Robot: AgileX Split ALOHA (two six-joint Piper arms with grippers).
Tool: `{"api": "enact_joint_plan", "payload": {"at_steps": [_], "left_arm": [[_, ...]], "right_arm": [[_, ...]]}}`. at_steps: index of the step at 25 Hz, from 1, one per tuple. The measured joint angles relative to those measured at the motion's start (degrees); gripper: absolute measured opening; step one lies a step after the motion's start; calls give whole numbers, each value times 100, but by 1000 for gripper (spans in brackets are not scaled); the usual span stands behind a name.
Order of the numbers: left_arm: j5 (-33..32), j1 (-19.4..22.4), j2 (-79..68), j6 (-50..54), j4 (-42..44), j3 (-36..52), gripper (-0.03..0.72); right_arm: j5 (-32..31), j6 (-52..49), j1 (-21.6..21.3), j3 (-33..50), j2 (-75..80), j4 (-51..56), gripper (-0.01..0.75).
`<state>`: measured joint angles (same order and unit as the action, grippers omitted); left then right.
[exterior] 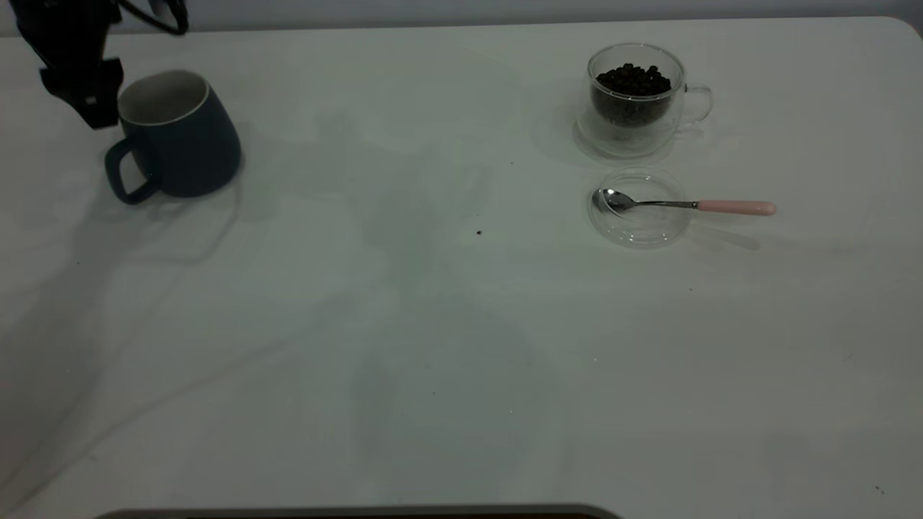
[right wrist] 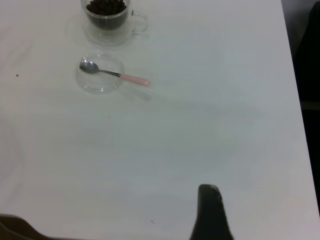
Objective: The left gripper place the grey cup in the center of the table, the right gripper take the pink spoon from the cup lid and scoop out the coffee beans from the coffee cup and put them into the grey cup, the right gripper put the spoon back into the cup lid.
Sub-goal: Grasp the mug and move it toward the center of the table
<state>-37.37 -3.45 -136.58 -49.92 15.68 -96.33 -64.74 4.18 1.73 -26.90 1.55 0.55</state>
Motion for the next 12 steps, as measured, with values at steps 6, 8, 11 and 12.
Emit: {"api": "enact_joint_plan", "payload": {"at_steps": [6,8,11,12], "left_arm": [[353,-150,-180,-148,4,0,567],[455,-271,-180,-148,4,-5,567],[495,-510,-180,-148,-8,-5,567],[505,-600,-180,-148,-24,-5,567]], "right_arm": [[0,0,0,0,0,0,573],[0,0,0,0,0,0,573],[0,0,0,0,0,0,573],[2,0,0,0,0,0,573]]}}
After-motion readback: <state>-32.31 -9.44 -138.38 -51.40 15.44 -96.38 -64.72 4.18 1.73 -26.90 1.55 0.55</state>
